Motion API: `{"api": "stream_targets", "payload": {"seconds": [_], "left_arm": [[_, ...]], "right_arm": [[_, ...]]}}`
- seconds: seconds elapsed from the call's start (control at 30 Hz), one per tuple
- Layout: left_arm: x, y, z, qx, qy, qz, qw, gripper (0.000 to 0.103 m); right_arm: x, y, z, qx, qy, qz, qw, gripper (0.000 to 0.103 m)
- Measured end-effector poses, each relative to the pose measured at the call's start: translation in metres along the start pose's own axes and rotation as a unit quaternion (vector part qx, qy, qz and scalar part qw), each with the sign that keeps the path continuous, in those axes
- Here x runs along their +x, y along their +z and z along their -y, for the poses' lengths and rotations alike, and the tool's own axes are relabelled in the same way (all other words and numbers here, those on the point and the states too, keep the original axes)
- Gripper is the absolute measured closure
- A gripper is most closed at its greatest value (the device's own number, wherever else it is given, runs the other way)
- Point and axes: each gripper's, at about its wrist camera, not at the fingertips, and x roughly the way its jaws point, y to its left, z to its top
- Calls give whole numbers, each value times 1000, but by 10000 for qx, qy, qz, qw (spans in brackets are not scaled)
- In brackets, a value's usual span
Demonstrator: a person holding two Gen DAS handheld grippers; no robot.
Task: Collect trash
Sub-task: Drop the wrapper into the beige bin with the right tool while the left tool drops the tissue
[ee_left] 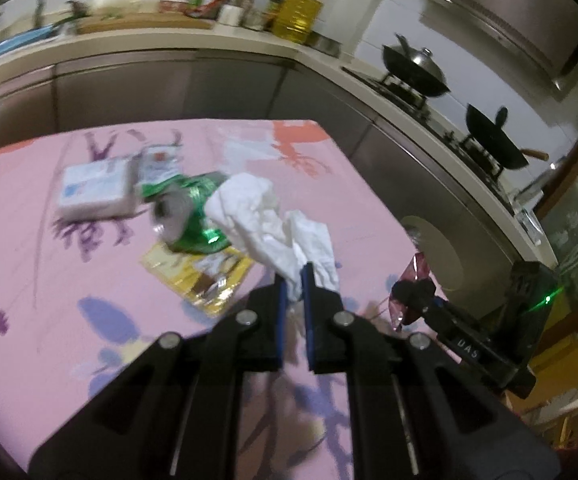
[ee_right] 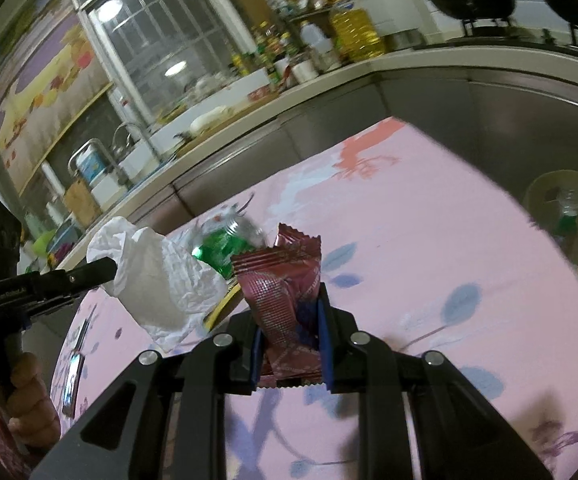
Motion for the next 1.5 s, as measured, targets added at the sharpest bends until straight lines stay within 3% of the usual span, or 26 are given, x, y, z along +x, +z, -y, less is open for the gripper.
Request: {"api": "stream_targets", "payload": {"seconds": [0.23, 0.47, 0.73, 0.8, 0.83, 0.87, 0.9, 0.93, 1.0, 1.1, 1.2, 1.5], "left_arm": [[57, 33, 67, 539, -343, -331, 9974, 96], [131, 61, 167, 1242, -792, -657, 9869, 96], [218, 70, 261, 1854, -1036, -1044, 9716, 96], [243, 66, 274, 1948, -970, -1213, 9685, 96], [256, 63, 278, 1978, -888, -1308, 9674, 92], [271, 59, 282, 2003, -792, -1470, 9654, 88], [286, 54, 283, 2015, -666, -1639, 9634, 71], [299, 49, 282, 2025, -493, -1755, 9622, 55], [312, 42, 280, 2048, -316, -1852, 9606, 53], [318, 33, 276, 2015, -308, -1988, 9586, 53], [307, 33, 273, 2079, -278, -1843, 9602, 53], [245, 46, 248, 1803, -392, -1392, 9729, 53]], "right_arm": [[-33, 20, 66, 350, -488, 441, 9972, 83], [-68, 37, 154, 691, -1281, 745, 9865, 83], [-77, 50, 245, 1203, -1564, 567, 9787, 83], [-70, 49, 261, 1359, -1445, 384, 9794, 78], [-64, 47, 270, 1462, -1402, 246, 9790, 65], [-59, 45, 277, 1560, -1375, 142, 9780, 45], [-55, 43, 281, 1623, -1381, 121, 9770, 35], [-54, 43, 284, 1657, -1409, 149, 9759, 29], [-53, 41, 286, 1645, -1464, 202, 9752, 29], [-59, 40, 284, 1640, -1483, 374, 9745, 29], [-68, 42, 287, 1750, -1452, 590, 9720, 29], [-82, 47, 259, 1793, -1203, 881, 9724, 29]]}}
